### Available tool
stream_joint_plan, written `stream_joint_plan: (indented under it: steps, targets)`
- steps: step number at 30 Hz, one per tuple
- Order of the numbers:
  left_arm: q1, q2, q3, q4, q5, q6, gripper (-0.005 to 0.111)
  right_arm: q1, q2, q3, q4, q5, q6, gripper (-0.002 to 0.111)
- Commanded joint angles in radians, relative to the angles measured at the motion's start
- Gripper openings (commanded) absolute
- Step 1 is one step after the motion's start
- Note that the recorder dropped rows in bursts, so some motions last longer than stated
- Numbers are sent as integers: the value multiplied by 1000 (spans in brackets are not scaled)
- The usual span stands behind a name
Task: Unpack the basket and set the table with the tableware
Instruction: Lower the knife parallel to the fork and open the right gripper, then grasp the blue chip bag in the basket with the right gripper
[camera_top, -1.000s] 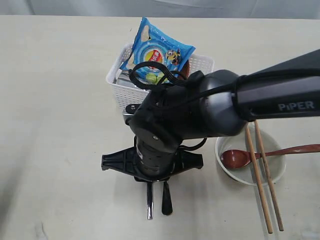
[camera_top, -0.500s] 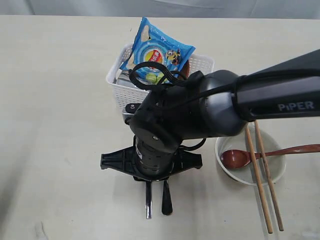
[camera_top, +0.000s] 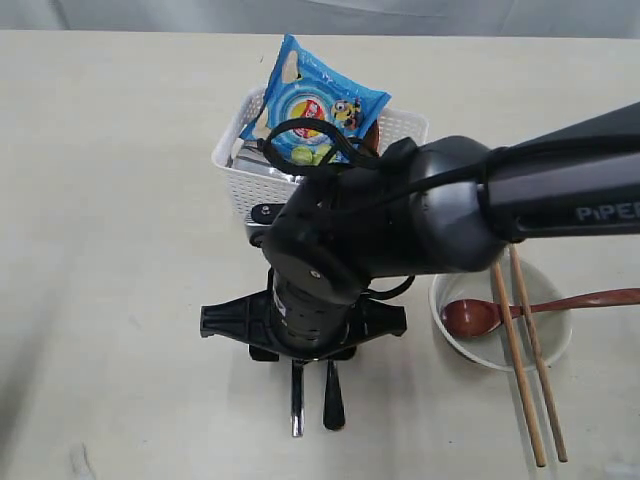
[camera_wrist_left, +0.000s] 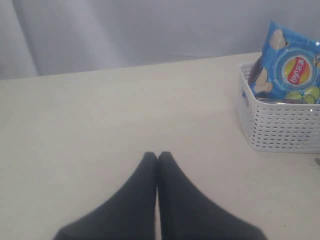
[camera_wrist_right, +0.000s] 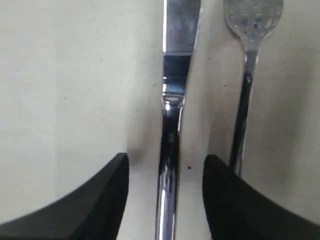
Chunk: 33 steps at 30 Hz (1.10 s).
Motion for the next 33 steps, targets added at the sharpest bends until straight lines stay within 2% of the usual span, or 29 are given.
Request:
stream_joint_plan:
  steps: [1, 6, 9, 14, 16, 24, 27, 31, 33]
  targets:
    - [-4, -5, 2, -4, -2, 0, 0, -3, -63, -16, -14, 9, -59, 46]
    - [-4, -5, 2, -4, -2, 0, 0, -29, -137, -137, -50, 97, -134, 46]
    - [-4, -5, 2, -4, -2, 0, 0, -96, -158, -245, -76, 221, -218, 47]
    - [-4, -5, 2, -4, -2, 0, 0, -254, -155, -390, -77, 384, -360, 62]
    - [-4, -5, 2, -4, -2, 0, 0, -309, -155, -416, -75, 392, -423, 66]
    - [-4, -5, 2, -4, -2, 0, 0, -439, -131, -428, -70, 285, -585, 67]
    - [-4, -5, 2, -4, -2, 0, 0, -469, -99, -428, -40, 218, -707, 67]
    - [-4, -5, 2, -4, -2, 0, 0, -482, -53, -429, 7, 152, -981, 67]
    - [-4, -5, 2, -4, -2, 0, 0, -482, -33, -438, 7, 143, -1038, 67]
